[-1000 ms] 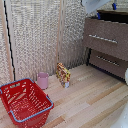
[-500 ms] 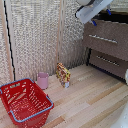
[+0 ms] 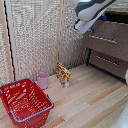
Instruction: Transport the gripper mindfully toward the orange-red bowl and clasp it to elevate with ease. Ensure your robot's arm aligns efficiently with the top drawer's opening. Carefully slide the orange-red bowl into the designated spot with precision. After confirmation, withdraw the gripper gently. Close the drawer smoothly by transitioning the gripper to its handle.
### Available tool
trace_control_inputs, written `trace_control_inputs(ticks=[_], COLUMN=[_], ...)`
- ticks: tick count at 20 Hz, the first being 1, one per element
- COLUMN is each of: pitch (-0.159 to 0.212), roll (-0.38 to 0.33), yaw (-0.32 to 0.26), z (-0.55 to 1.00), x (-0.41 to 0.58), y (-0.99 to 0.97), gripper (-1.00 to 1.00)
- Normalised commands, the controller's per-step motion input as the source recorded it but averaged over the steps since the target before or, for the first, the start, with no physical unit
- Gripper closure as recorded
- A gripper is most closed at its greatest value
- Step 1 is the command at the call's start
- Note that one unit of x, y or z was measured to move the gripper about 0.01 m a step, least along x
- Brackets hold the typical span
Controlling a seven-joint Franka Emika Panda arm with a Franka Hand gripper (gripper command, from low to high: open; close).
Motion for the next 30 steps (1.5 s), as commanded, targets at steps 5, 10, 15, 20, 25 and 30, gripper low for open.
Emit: trace_control_inputs(ticks=[5, 10, 15, 20, 25, 30], pitch=[0.147, 0.168, 0.064, 0.023, 0.003, 0.000], roll=[-0.315, -0.224, -0.098, -0.179, -0.201, -0.188], yaw=[0.195, 0.082, 0.063, 0.097, 0.113, 0.113], z=[-0.29, 0.17, 0.82, 0.29, -0.50, -0.59], x=[0.000, 0.102, 0.181, 0.030, -0.081, -0.042], y=[0.04, 0.47, 0.55, 0.39, 0.33, 0.21], gripper=[-1.00, -1.00, -1.00, -1.00, -1.00, -1.00])
